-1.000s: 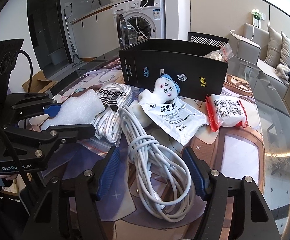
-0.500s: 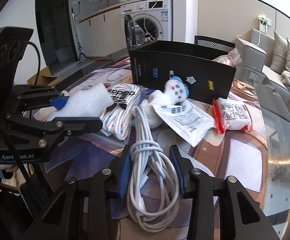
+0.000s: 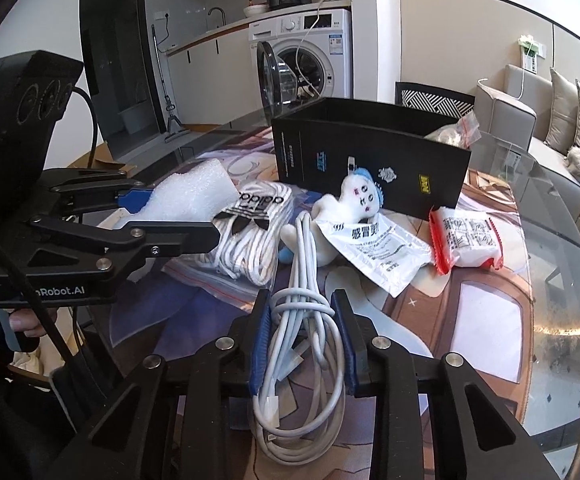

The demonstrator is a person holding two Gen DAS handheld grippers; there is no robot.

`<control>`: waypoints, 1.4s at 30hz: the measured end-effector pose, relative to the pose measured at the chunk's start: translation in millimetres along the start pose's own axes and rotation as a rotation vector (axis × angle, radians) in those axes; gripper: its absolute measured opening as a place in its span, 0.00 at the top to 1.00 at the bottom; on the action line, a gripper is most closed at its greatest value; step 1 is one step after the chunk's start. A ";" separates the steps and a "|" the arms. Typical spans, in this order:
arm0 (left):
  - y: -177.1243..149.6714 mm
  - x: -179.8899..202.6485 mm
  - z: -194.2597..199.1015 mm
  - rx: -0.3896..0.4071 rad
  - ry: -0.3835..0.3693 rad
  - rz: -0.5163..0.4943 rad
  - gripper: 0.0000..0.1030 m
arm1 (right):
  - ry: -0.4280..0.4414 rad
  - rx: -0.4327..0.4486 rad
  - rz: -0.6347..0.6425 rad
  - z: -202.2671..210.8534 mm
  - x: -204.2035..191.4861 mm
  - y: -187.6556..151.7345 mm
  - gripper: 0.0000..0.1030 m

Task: Organize soft objects
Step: 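Lift and carry the foam and cable coil over the black box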

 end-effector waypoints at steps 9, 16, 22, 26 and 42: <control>5.7 -3.8 5.1 0.023 0.001 0.017 0.64 | 0.015 0.056 -0.009 19.8 0.5 9.4 0.71; 14.2 0.1 9.6 0.045 0.002 0.016 0.64 | 0.016 0.109 -0.023 37.2 2.8 19.4 0.71; 29.8 4.6 15.6 0.079 0.005 0.008 0.64 | 0.003 0.155 -0.037 47.8 7.6 33.8 0.71; 41.5 7.7 17.9 0.100 0.010 -0.003 0.64 | -0.002 0.183 -0.032 54.0 7.5 46.2 0.71; 83.2 3.2 5.7 0.148 0.019 -0.004 0.64 | -0.049 0.243 -0.026 65.2 22.0 90.7 0.71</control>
Point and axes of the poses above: each gripper's, at about its wrist camera, not at the fingertips, and z roughly against the way its jaws point, x to its right, y to its top, the point moved 3 cm from there along -z, roughly the way its jaws point, and after that the axes turned 1 degree about x, right-handed, at the moved point
